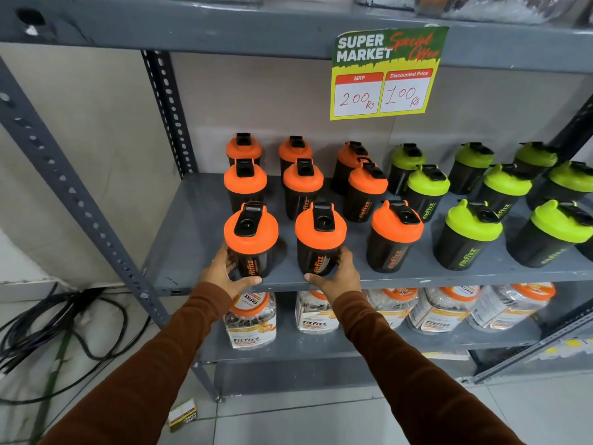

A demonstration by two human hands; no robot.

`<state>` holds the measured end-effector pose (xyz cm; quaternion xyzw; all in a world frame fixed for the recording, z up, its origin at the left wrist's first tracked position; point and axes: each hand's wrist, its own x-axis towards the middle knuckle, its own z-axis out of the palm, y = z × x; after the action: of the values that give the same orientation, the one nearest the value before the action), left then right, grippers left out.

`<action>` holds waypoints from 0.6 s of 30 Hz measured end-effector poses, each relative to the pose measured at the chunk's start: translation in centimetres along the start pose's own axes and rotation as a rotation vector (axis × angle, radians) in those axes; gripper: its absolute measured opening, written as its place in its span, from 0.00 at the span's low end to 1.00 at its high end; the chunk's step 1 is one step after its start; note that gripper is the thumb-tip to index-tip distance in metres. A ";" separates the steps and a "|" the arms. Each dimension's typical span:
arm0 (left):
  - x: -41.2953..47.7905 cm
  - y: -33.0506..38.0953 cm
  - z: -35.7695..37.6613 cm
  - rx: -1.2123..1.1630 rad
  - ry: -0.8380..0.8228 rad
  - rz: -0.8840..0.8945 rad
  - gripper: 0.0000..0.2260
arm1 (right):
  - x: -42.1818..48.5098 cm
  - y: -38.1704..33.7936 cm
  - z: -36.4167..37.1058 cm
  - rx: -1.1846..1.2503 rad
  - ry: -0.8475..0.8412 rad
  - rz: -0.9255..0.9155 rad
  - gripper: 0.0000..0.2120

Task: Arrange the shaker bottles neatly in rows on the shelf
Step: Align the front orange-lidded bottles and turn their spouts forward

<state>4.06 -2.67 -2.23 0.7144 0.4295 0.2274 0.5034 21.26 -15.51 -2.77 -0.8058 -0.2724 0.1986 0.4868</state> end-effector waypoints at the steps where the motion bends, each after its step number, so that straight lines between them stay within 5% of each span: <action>1: -0.1 0.1 0.1 -0.001 0.009 -0.004 0.37 | 0.0 0.0 0.0 -0.002 -0.002 -0.005 0.36; 18: -0.4 -0.1 0.0 -0.025 0.026 -0.017 0.32 | 0.0 -0.1 -0.1 -0.011 -0.005 0.011 0.35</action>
<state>3.82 -2.98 -2.33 0.7013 0.4392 0.2375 0.5088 21.30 -15.61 -2.66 -0.8095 -0.2705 0.2019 0.4804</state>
